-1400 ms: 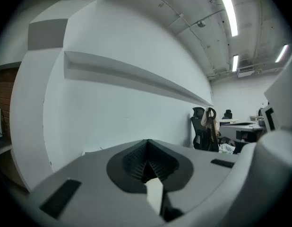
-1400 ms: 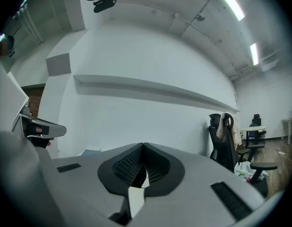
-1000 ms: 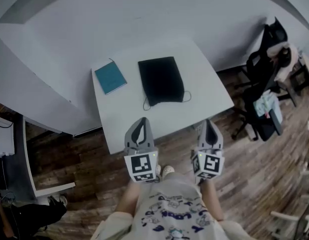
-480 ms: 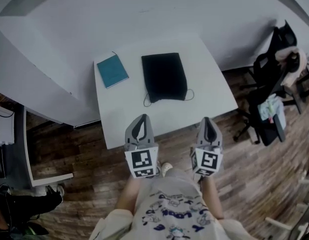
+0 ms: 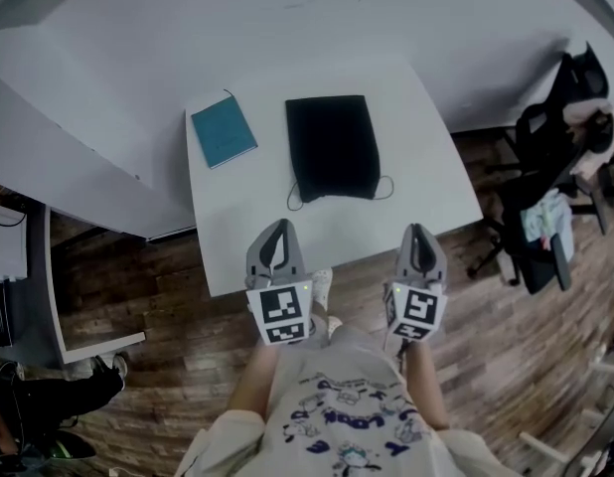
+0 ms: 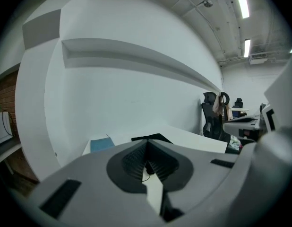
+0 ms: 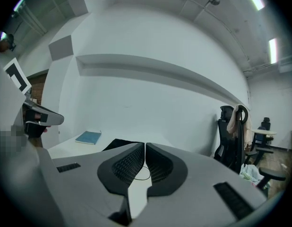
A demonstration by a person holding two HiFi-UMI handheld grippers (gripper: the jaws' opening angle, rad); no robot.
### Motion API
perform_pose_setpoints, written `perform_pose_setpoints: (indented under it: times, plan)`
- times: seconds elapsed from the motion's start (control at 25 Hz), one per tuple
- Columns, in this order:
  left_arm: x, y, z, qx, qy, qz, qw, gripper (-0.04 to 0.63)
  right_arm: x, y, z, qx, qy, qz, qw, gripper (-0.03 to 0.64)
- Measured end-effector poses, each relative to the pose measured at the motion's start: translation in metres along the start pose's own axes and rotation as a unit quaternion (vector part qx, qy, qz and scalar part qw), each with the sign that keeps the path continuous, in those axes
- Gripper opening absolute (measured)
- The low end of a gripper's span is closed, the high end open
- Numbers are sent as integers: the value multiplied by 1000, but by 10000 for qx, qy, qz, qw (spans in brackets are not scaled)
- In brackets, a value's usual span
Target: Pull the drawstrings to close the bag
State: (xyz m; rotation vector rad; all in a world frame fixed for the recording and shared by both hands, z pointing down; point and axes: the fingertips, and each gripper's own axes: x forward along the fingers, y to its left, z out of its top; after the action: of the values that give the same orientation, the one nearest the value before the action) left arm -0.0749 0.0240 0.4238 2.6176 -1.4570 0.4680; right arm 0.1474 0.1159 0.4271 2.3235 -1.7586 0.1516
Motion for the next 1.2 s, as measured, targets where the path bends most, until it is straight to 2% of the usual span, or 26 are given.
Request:
perform_pose_setpoints:
  times: [0.28,0.6,1.04,1.2]
  plan:
    - [49,12,-22,-25,528,-122,9985,-2,51,-15,-15,-70,284,-163,9994,2]
    - [95,22,-62,-8,1251,-265,9918,-2,99,-16,-43,-112,859,-102,9962,3]
    - [124,27,-99,185,1822,-560,9815,-2,132,-29,-81,-467,1495,-31,9876,6]
    - [132,25,-106,302,1920,-733,9782,-1,140,-27,-91,-438,1655,180,9851,94]
